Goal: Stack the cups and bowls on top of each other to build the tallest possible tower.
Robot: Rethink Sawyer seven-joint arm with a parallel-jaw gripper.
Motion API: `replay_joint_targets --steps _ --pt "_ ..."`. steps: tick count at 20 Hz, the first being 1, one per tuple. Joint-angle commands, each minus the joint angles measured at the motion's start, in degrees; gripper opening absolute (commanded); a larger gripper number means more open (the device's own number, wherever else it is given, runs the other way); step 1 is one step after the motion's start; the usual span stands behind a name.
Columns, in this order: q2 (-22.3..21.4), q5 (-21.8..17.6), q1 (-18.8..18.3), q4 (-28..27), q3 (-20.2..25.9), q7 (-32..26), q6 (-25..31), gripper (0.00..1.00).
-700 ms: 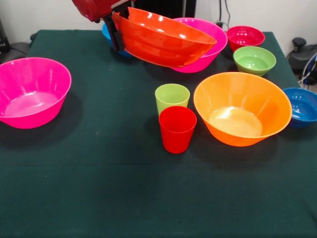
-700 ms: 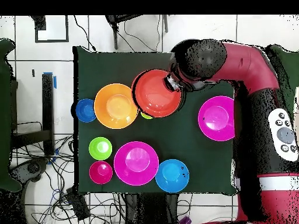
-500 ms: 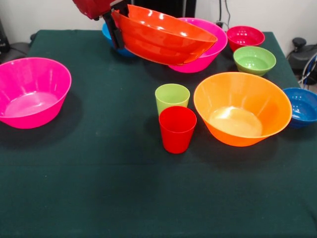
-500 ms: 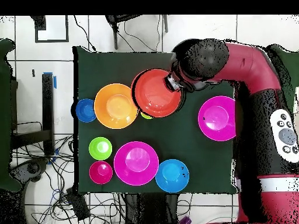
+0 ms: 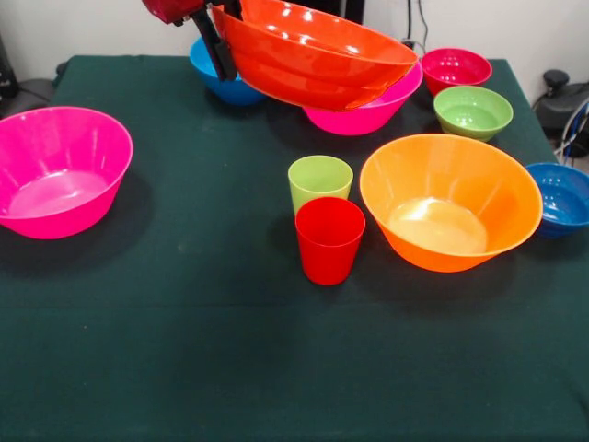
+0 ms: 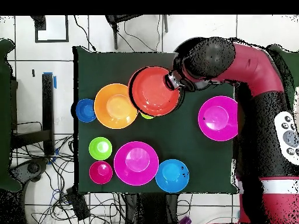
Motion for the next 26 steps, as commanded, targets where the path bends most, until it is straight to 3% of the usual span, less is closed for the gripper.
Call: replay_joint_targets --steps 1,15,26 --pt "3.7 2.2 2.5 -1.4 -2.6 10.7 2.5 0.0" --pt "9.7 2.6 3.3 -5.2 -2.6 10.1 -3.2 0.0" --pt "11.5 3.4 3.2 -4.2 -2.2 9.7 -5.0 0.0"
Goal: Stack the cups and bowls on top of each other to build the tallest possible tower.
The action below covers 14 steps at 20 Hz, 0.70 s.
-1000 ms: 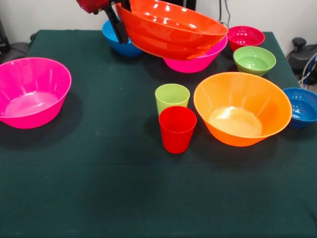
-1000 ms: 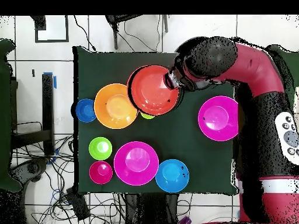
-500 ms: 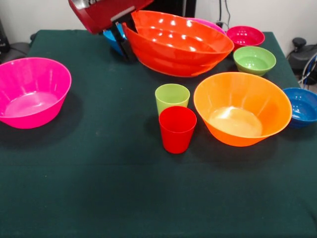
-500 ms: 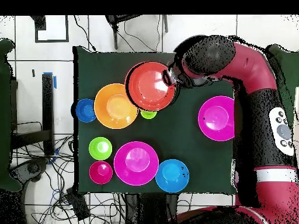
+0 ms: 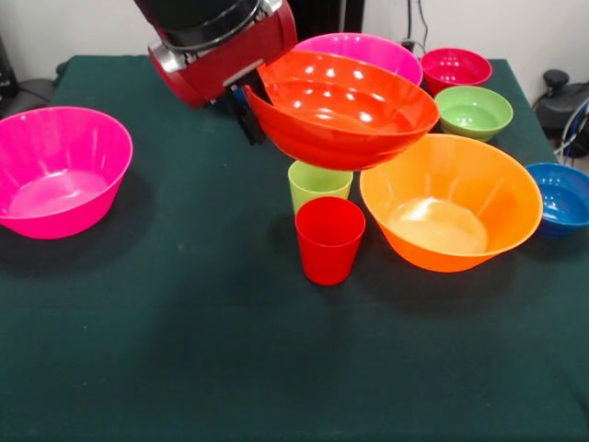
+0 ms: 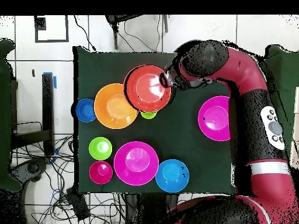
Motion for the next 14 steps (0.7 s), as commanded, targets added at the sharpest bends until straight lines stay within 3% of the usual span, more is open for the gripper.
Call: replay_joint_targets --steps 1,14 --pt "2.9 0.3 2.1 -0.2 -1.3 6.8 -4.3 0.0" --pt "3.2 2.1 1.0 2.8 0.1 6.2 -8.6 0.0"
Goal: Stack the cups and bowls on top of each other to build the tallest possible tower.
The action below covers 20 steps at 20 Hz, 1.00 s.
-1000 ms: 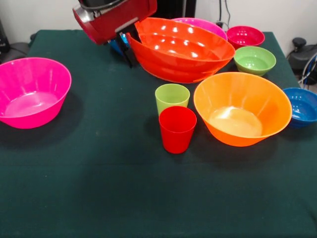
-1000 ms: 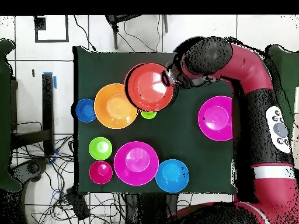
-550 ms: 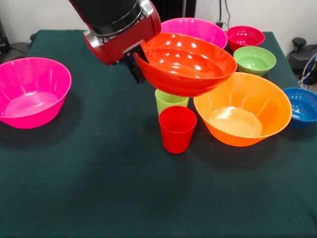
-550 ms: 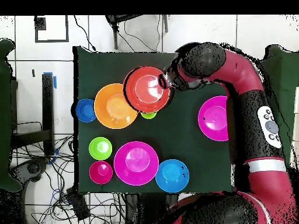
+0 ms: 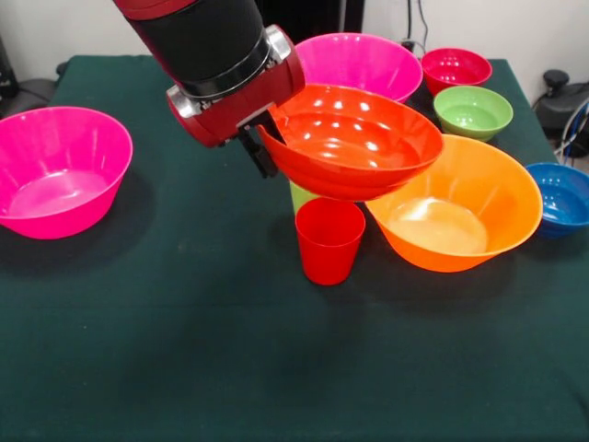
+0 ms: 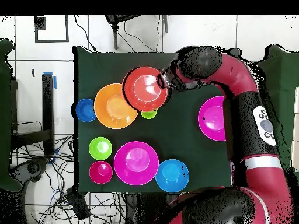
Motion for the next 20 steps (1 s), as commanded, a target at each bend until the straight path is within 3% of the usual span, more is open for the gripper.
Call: replay_joint_targets --steps 1,9,20 --pt "-0.3 1.7 1.0 3.1 0.2 6.2 -4.9 0.0" --pt "-0.4 3.1 0.9 4.3 0.4 6.1 -6.1 0.0" --pt "-0.4 4.1 1.6 4.6 -0.5 5.7 -2.8 0.0"
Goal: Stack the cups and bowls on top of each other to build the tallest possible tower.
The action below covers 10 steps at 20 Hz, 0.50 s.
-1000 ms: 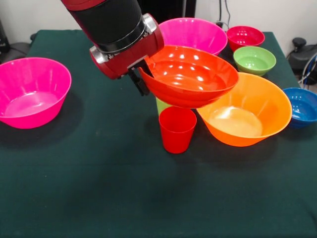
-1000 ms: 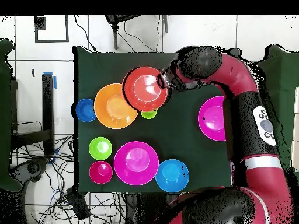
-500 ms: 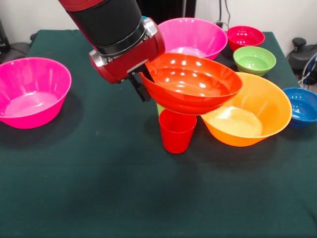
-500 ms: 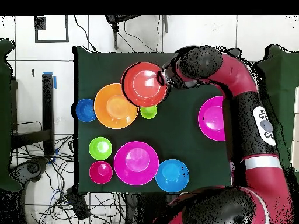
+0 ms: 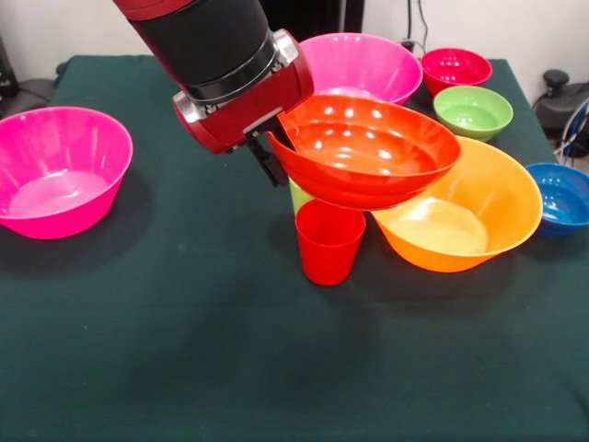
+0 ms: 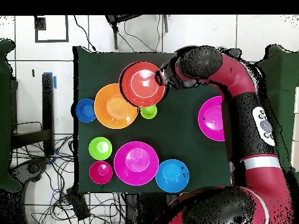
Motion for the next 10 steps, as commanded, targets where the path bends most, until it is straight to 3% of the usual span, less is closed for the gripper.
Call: replay_joint_targets --steps 1,10 --pt "-0.4 1.0 1.6 3.9 -0.6 5.7 0.0 0.0" --pt "0.2 -0.6 1.5 5.4 -1.7 5.1 -1.0 0.0"
